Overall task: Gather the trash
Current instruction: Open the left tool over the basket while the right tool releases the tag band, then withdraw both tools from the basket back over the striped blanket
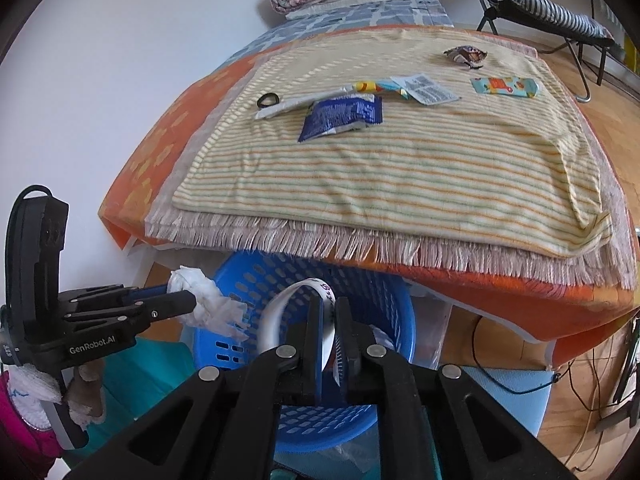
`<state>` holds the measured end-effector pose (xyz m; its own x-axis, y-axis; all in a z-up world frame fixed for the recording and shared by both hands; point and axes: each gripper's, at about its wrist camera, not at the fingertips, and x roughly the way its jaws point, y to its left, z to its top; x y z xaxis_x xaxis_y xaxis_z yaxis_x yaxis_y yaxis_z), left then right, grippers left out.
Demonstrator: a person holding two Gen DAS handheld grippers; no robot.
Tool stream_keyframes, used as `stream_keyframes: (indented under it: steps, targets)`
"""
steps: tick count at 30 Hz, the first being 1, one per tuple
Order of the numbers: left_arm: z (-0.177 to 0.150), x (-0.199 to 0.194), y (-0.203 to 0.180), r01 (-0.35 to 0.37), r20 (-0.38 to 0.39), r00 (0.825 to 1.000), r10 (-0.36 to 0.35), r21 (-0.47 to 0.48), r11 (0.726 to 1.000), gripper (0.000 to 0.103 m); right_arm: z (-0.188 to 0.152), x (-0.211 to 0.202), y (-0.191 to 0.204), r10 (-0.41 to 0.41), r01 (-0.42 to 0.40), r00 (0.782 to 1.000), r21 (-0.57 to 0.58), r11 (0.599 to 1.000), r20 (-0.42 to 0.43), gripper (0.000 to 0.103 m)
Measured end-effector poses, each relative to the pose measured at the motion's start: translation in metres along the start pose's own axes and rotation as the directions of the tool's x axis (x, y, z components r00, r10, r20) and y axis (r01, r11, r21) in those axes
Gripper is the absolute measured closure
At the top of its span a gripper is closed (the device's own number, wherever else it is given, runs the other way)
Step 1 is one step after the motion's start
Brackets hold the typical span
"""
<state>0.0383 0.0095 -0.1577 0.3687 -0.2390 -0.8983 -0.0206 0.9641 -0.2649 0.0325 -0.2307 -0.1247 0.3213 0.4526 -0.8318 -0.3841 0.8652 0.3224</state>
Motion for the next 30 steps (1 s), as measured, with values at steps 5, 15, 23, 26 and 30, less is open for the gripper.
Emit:
stream_keyframes:
  steps: [5, 15, 23, 26, 30]
  targets:
    - [0.000, 0.000, 0.001, -0.009, 0.000, 1.000, 0.009, -0.003, 1.000, 0.068, -0.004, 0.004, -0.001, 0.007, -0.007, 1.000, 0.006, 1.000, -0.013, 0.079]
    - [0.000, -0.004, 0.002, -0.031, 0.020, 0.999, 0.032, -0.013, 0.999, 0.048, -0.004, 0.004, 0.002, -0.005, 0.005, 1.000, 0.001, 1.000, -0.009, 0.045]
    - [0.003, -0.007, 0.001, -0.052, 0.041, 0.998, 0.053, -0.012, 0.999, 0.037, -0.003, 0.001, 0.001, -0.024, 0.024, 1.000, 0.005, 1.000, 0.003, 0.019]
    - [0.004, -0.008, 0.002, -0.054, 0.045, 0.997, 0.055, -0.020, 0.998, 0.033, -0.001, 0.000, -0.001, -0.030, 0.030, 1.000, 0.010, 0.999, 0.002, 0.016]
    - [0.008, -0.012, 0.002, -0.051, 0.054, 0.997, 0.053, -0.023, 0.998, 0.031, 0.001, 0.000, -0.005, -0.044, 0.044, 0.999, 0.021, 0.999, 0.002, 0.013]
